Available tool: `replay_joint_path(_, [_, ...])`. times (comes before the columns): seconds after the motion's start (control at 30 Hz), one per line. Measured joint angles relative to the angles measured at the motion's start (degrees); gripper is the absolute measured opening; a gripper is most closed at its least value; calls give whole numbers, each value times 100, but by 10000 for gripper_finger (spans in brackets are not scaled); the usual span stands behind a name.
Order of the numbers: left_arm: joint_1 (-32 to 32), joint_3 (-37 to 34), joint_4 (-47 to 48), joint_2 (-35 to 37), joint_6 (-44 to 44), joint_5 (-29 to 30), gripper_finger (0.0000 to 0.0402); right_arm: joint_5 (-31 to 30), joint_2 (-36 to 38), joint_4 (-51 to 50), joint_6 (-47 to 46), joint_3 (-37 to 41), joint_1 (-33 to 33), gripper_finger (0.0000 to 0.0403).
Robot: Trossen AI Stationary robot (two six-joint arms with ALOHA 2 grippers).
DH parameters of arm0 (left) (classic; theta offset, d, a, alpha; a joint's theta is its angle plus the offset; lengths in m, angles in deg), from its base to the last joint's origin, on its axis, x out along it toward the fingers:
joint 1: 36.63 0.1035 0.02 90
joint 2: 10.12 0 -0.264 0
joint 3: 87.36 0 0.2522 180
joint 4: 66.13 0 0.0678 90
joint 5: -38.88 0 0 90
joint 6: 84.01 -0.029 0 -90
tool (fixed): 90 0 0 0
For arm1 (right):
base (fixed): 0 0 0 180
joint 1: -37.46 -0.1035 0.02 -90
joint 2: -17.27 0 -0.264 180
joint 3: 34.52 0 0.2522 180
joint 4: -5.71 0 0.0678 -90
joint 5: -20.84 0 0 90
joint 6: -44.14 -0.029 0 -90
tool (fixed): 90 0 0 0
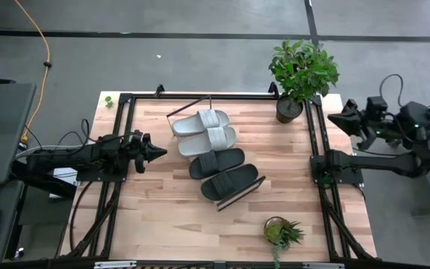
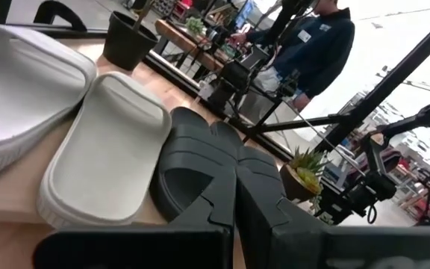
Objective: Pick and place slides into the shelf
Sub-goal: Return to Home Position
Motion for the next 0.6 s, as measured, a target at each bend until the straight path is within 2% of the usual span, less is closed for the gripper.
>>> replay_joint_path(0.2, [0,0,-2,2,32,89,1,261,527,705,503,478,1,0])
replay_joint_path(0.5, [0,0,-1,2,41,104,1,314,1595,1988,543,1971,1,0])
replay_joint_path(0.6, [0,0,1,2,41,104,1,289,1664,2580,488,2364,1,0])
